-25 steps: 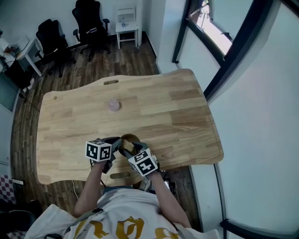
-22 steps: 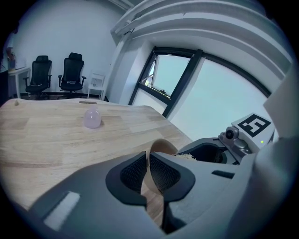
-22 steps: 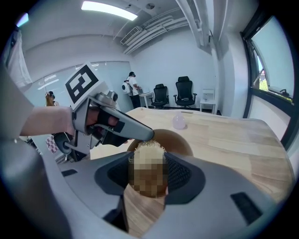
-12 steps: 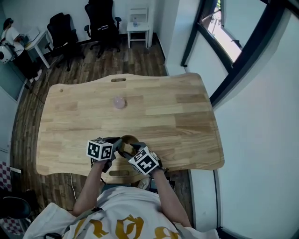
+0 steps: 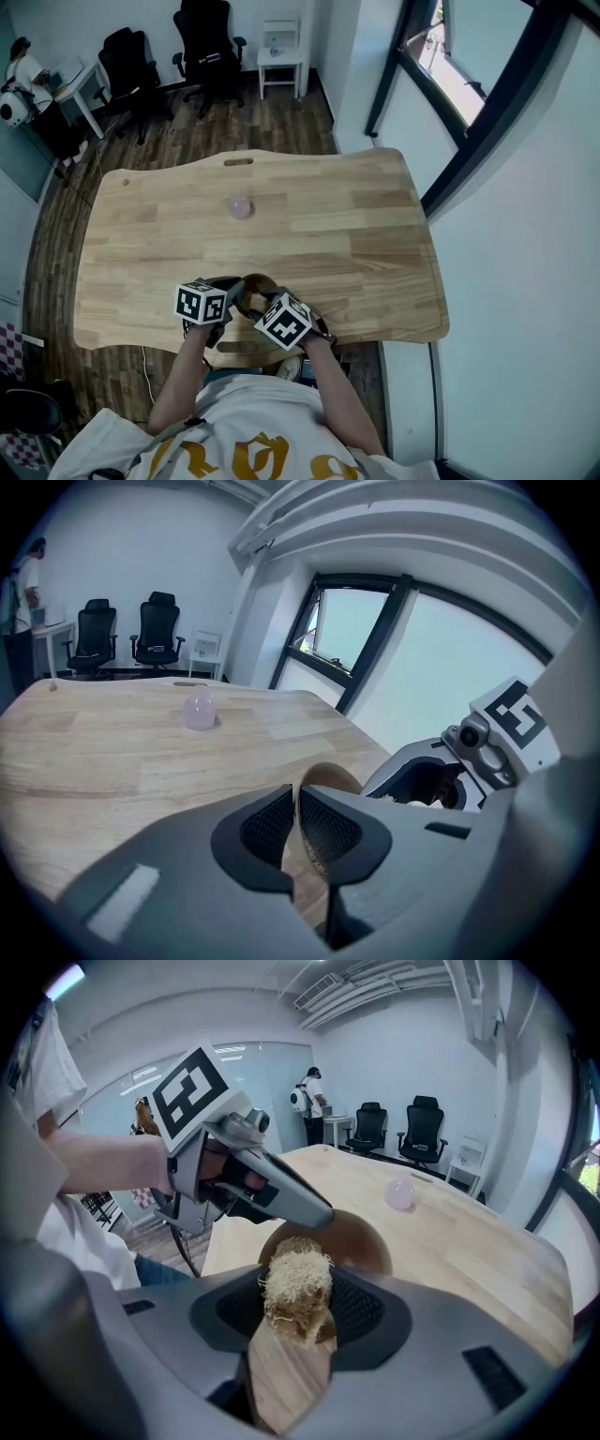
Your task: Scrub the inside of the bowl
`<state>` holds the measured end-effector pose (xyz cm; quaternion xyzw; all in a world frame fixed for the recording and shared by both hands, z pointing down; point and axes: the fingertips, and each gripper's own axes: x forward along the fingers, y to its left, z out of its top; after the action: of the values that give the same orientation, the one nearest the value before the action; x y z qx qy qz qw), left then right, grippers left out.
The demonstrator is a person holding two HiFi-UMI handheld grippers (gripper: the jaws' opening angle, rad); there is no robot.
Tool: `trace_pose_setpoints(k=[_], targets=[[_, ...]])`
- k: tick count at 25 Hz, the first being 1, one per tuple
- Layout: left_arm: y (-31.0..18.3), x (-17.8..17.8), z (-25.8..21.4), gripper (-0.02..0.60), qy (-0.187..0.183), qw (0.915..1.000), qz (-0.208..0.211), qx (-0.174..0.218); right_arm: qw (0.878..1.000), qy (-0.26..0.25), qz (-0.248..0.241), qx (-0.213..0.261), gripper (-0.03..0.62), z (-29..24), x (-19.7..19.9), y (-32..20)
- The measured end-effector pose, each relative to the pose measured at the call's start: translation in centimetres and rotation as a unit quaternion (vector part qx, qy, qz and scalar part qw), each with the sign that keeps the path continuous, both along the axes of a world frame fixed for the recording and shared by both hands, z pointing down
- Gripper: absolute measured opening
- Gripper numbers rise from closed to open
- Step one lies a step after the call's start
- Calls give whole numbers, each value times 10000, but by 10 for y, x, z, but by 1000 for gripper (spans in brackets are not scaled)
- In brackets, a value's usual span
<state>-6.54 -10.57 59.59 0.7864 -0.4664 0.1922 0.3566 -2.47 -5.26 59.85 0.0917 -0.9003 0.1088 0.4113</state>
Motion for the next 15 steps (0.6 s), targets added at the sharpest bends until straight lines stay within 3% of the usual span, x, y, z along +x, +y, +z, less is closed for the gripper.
trace_pose_setpoints(k=[15], targets=[[23,8,6,20,-503,9985,-121,-160,9934,911,-621,319,183,12,16,19]])
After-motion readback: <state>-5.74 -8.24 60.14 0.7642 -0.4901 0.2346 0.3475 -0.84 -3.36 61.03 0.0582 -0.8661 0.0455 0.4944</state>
